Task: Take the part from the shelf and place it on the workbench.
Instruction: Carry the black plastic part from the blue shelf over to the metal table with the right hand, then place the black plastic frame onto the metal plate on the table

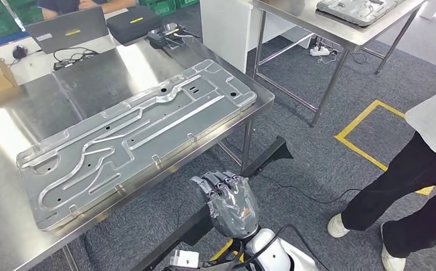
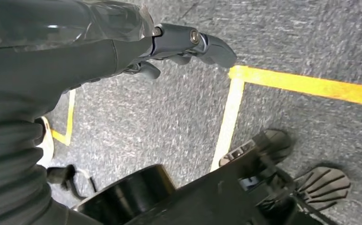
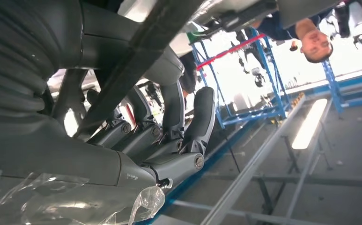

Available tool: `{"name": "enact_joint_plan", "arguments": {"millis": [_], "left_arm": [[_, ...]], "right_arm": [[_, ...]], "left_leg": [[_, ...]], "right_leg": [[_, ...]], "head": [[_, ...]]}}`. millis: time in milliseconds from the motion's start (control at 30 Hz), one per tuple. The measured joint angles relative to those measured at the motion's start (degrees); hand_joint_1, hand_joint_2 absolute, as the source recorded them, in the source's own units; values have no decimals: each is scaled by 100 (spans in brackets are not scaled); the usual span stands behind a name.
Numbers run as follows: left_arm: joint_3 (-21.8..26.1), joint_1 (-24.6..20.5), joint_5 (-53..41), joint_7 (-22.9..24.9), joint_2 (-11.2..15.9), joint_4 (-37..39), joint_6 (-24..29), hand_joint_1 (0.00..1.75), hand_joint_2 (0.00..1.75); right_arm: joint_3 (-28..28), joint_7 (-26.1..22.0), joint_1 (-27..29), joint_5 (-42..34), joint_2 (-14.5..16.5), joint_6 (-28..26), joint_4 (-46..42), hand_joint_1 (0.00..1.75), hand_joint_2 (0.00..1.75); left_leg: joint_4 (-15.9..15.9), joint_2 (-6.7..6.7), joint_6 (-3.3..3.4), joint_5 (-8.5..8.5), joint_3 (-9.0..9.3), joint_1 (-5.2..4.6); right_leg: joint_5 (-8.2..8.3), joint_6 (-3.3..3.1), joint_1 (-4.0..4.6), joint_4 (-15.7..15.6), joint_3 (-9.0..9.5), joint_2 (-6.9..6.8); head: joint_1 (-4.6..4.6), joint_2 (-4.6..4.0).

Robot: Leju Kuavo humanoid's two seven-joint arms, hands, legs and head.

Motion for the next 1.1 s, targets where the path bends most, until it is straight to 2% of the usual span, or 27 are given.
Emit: {"name": "enact_joint_plan", "arguments": {"millis": [67, 100, 133, 233, 267, 300, 333, 400, 433, 467, 533, 567, 667, 767, 800, 833, 933, 967, 1033, 1100], "left_arm": [[0, -1, -7, 1, -1, 0, -3, 0, 175], [0, -2, -13, 1, -1, 0, -5, 0, 175], [1, -6, -20, 1, 1, 0, -5, 0, 175], [-1, 2, -37, -1, 1, -1, -12, 0, 175], [-2, 13, -37, -5, 1, -1, -20, 0, 175], [-2, 22, -37, -16, 1, -1, -30, 0, 175], [-2, 26, -37, -35, 1, -1, -43, 0, 175], [-2, 22, -35, -86, 1, -1, -75, 0, 175], [-2, 17, -31, -108, 0, -1, -92, 0, 175], [-2, 15, -27, -121, -2, -2, -105, 0, 175], [-2, 21, -21, -131, -5, -2, -118, 0, 175], [-1, 27, -21, -136, -8, -2, -118, 0, 175], [1, 25, -22, -162, -14, -2, -118, 0, 175], [1, 25, -21, -180, -15, -2, -119, 0, 175], [1, 25, -21, -184, -16, -2, -119, 0, 175], [1, 25, -21, -187, -16, -2, -118, 0, 175], [1, 25, -21, -188, -15, -2, -117, 0, 175], [1, 26, -21, -189, -15, -2, -117, 0, 175], [1, 25, -21, -190, -15, -2, -116, 0, 175], [1, 24, -22, -197, -15, -2, -116, 0, 175]], "right_arm": [[1, -1, -11, -6, 4, -1, -5, 175, 175], [1, -1, -18, -8, 4, -2, -8, 175, 175], [0, -1, -25, -10, 7, -2, -11, 175, 175], [0, -1, -33, -18, 9, -2, -13, 175, 175], [0, 1, -29, -21, 7, -2, -13, 175, 175], [0, 2, -24, -26, 4, -2, -13, 175, 175], [0, 4, -20, -32, 2, -3, -13, 175, 175], [0, 5, -16, -43, 2, -4, -13, 175, 175], [0, 6, -16, -49, 1, -4, -13, 175, 175], [0, 6, -14, -52, 1, -4, -13, 175, 175], [0, 7, -2, -59, -2, -5, -14, 175, 175], [0, 8, 6, -63, -3, -5, -14, 175, 175], [0, 13, 17, -75, -7, -7, -17, 175, 175], [0, 15, 18, -104, -7, -6, -25, 175, 175], [0, 15, 18, -117, -7, -5, -28, 175, 175], [0, 14, 19, -130, -7, -5, -32, 175, 175], [0, 13, 27, -167, -6, -4, -38, 175, 175], [0, 13, 29, -175, -6, -3, -39, 175, 175], [-2, 11, 30, -180, -4, -2, -44, 175, 175], [-7, 8, 31, -185, -3, -2, -51, 175, 175]], "left_leg": [[76, 1, -43, -34, -23, -6], [227, 2, -69, -66, -90, -1], [495, 3, -104, -142, -234, 15], [1703, 6, -218, -556, -971, 102], [1930, 6, -246, -620, -1157, 130], [1938, 7, -268, -565, -1239, 157], [1714, 8, -284, -388, -1205, 182], [858, 11, -297, 129, -924, 214], [484, 11, -283, 273, -793, 208], [251, 12, -264, 358, -705, 197], [148, 8, -220, 366, -656, 177], [151, 5, -221, 410, -646, 178], [148, -6, -224, 425, -645, 162], [150, -9, -181, 401, -642, 142], [156, -8, -161, 391, -642, 127], [165, -7, -139, 379, -643, 115], [201, -4, -75, 341, -645, 74], [207, -4, -62, 335, -644, 63], [184, 1, -29, 344, -625, 74], [134, 20, 14, 364, -578, 115]], "right_leg": [[24, -76, -17, -29, 32, 0], [12, -104, -30, -39, 59, 2], [0, -129, -44, -47, 88, 5], [-67, -174, -52, -54, 145, 10], [-90, -171, -53, -54, 167, 13], [-113, -163, -54, -54, 195, 18], [-135, -150, -58, -53, 231, 23], [-185, -105, -63, -51, 309, 29], [-208, -76, -61, -47, 331, 34], [-233, -43, -55, -43, 337, 37], [-278, 10, -45, -28, 327, 42], [-286, -19, -43, -21, 324, 40], [-284, -185, -45, -18, 335, 34], [-285, -202, -52, -59, 359, 31], [-282, -182, -58, -78, 368, 30], [-281, -134, -68, -93, 376, 29], [-288, 82, -111, -116, 402, 25], [-291, 129, -121, -118, 407, 26], [-304, 185, -133, -111, 413, 27], [-438, 208, -136, 101, 337, 23]], "head": [[1, 0], [-1, 0], [-2, 0], [-4, 0], [-4, 0], [-5, 0], [-5, 0], [-5, 0], [-5, 0], [-4, 0], [-3, 0], [-2, 0], [-1, 0], [-1, 0], [-1, 0], [-1, 0], [-1, 0], [-1, 0], [-1, 0], [-1, 0]]}}
